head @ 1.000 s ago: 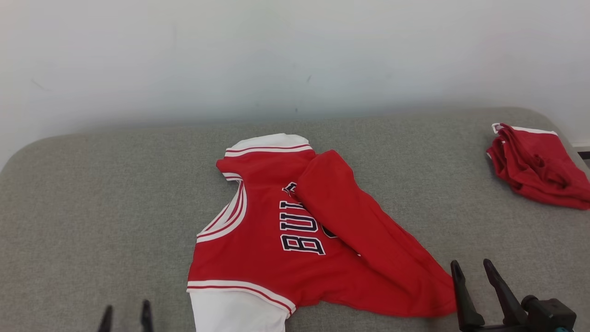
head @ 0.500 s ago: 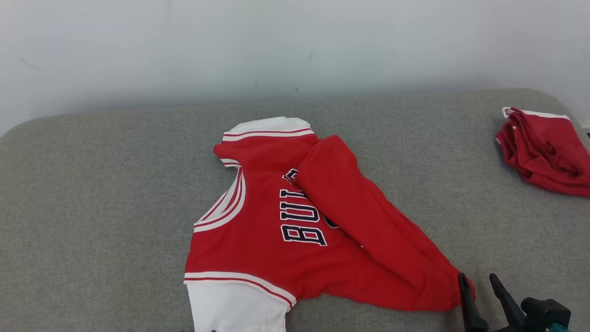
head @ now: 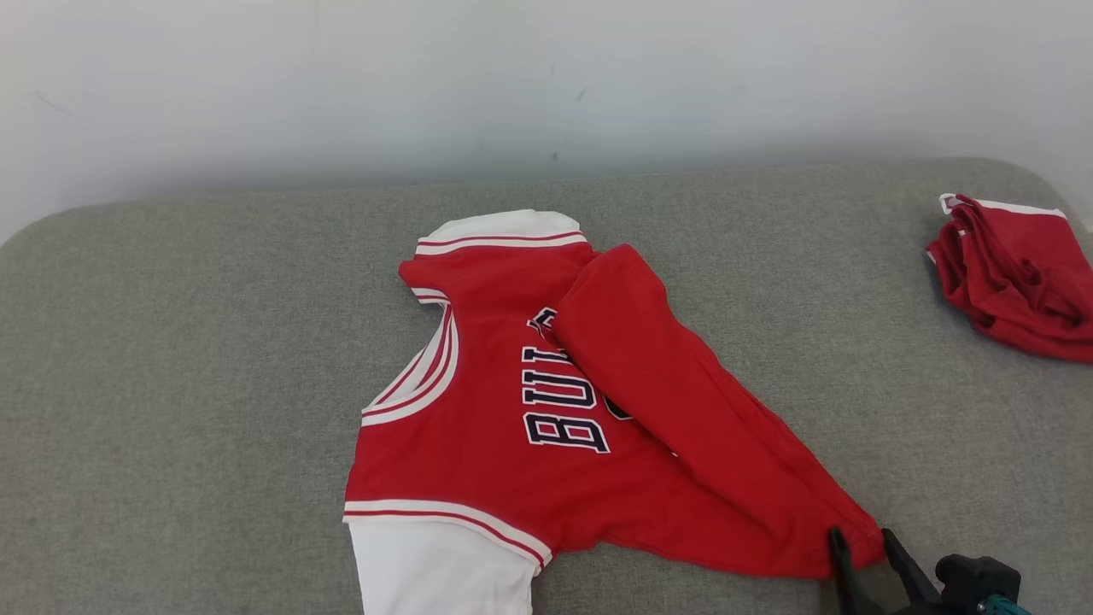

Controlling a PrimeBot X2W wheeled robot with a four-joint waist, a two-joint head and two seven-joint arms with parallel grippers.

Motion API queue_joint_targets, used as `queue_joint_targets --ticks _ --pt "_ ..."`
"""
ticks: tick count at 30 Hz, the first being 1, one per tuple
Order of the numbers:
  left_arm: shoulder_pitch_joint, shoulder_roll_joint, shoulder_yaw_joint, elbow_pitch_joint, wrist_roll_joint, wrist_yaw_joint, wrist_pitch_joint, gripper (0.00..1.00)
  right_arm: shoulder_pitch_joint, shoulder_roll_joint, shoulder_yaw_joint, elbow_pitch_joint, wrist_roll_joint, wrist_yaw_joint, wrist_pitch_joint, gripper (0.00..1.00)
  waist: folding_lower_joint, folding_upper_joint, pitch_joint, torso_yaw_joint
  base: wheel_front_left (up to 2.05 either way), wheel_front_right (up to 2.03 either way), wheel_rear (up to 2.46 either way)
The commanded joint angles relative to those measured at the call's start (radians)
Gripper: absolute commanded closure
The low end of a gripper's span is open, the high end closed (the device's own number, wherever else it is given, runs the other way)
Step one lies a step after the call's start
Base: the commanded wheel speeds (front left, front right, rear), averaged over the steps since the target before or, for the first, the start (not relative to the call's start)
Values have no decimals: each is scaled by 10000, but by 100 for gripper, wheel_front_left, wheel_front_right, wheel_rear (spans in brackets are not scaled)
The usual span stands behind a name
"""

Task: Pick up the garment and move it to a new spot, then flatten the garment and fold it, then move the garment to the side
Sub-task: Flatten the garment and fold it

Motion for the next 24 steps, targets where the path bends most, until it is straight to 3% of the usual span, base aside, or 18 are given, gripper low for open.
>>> queue_joint_targets --ticks 1,2,3,4,11,14,19,24 --pt "-17 -33 -109 211 -192 12 7 0 -140 0 36 57 67 -27 -1 10 -1 -1 -12 2 0 0 0" --pt "-63 -48 -248 353 -288 12 36 9 -188 -4 78 119 101 -27 -1 52 -1 -1 -21 3 0 0 0" --pt "-113 -63 -315 441 -420 10 38 56 -211 -4 129 220 157 -27 -1 81 -1 -1 -33 7 0 0 0" --pt "-130 -86 -387 524 -647 9 39 100 -217 -8 176 301 211 -27 -1 100 -1 -1 -53 14 0 0 0" --pt "-310 -109 -751 83 -1631 1 9 100 131 -129 34 -610 287 -27 -1 100 -1 -1 -181 3 0 0 0" --pt "-339 -47 -537 -1262 -2050 2 -10 100 316 -59 -87 -1510 583 -27 0 100 -1 -1 -183 -36 0 0 0" --pt "-1095 644 -338 -2879 -2355 11 -10 100 -204 -220 263 -2512 903 -27 0 100 -1 -1 -20 -127 0 0 0" --pt "-3297 1798 -524 -3645 -2851 12 580 100 -1760 -564 1017 -2873 1751 -27 97 100 -1 -1 503 -255 0 0 0"
